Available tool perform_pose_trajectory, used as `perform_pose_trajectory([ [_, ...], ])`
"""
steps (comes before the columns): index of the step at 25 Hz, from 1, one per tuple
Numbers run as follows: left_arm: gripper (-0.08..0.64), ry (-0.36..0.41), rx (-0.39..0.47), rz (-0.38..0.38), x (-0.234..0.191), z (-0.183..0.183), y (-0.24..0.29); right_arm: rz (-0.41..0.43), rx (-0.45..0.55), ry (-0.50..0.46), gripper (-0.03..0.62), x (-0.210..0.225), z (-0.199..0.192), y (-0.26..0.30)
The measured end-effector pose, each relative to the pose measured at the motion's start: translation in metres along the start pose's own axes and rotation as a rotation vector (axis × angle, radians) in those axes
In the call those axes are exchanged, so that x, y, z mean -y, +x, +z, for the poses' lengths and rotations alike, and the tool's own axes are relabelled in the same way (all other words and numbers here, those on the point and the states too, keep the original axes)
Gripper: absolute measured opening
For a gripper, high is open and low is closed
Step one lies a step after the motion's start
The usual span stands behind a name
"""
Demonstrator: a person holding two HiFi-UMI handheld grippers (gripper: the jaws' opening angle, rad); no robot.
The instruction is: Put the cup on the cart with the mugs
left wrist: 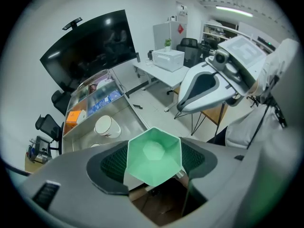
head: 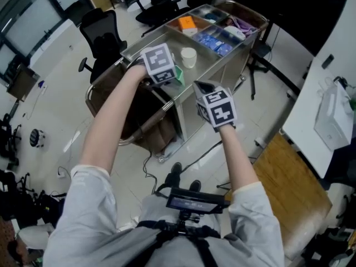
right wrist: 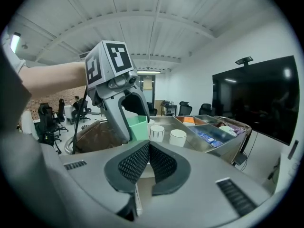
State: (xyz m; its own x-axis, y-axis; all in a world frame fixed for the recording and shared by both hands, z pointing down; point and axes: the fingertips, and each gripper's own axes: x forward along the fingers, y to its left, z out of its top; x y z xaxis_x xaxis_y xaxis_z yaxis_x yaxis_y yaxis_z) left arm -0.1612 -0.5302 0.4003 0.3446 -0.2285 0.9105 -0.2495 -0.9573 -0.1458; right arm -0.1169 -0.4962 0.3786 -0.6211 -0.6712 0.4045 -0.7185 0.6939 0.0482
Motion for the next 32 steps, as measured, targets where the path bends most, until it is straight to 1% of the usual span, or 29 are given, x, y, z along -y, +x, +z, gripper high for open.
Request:
perform_pose_trajectory([
  [5, 0.327, -0.034, -0.011, -0.026, -0.026, -0.009, 0.019, -0.009, -0.027, -0.016, 0.002, 0.010, 0.006, 0.023],
  [10, 0.327, -0.025, -0.037, -0.036, -0.041, -0.013, 0.043, -0.015, -0.056, -0.010, 0.002, 0.024, 0.001, 0.045],
  [15, 0.327, -0.033, -0.051, -0.069, -0.049, -0.018, 0.061, -0.016, -0.079, 0.005, 0.002, 0.031, -0.003, 0.059],
  [24, 0.327, -0.045, -0.073, -0.084, -0.063, -0.032, 0.095, -0.025, -0.113, 0.019, 0.002, 0.041, -0.016, 0.073],
  [27, 0.327, -0.050, -0.083, -0.092, -0.063, -0.034, 0.103, -0.020, -0.104, 0.018, 0.002, 0.042, -0.016, 0.075],
  [30, 0.327, -0.049, -0.081, -0.089, -0.064, -0.034, 0.110, -0.019, -0.104, 0.020, 0.002, 0.044, -0.018, 0.075],
  [32, 0.327, -0.042, -0.066, -0.073, -0.067, -0.032, 0.113, -0.024, -0.111, 0.021, 0.002, 0.046, -0.020, 0.075],
])
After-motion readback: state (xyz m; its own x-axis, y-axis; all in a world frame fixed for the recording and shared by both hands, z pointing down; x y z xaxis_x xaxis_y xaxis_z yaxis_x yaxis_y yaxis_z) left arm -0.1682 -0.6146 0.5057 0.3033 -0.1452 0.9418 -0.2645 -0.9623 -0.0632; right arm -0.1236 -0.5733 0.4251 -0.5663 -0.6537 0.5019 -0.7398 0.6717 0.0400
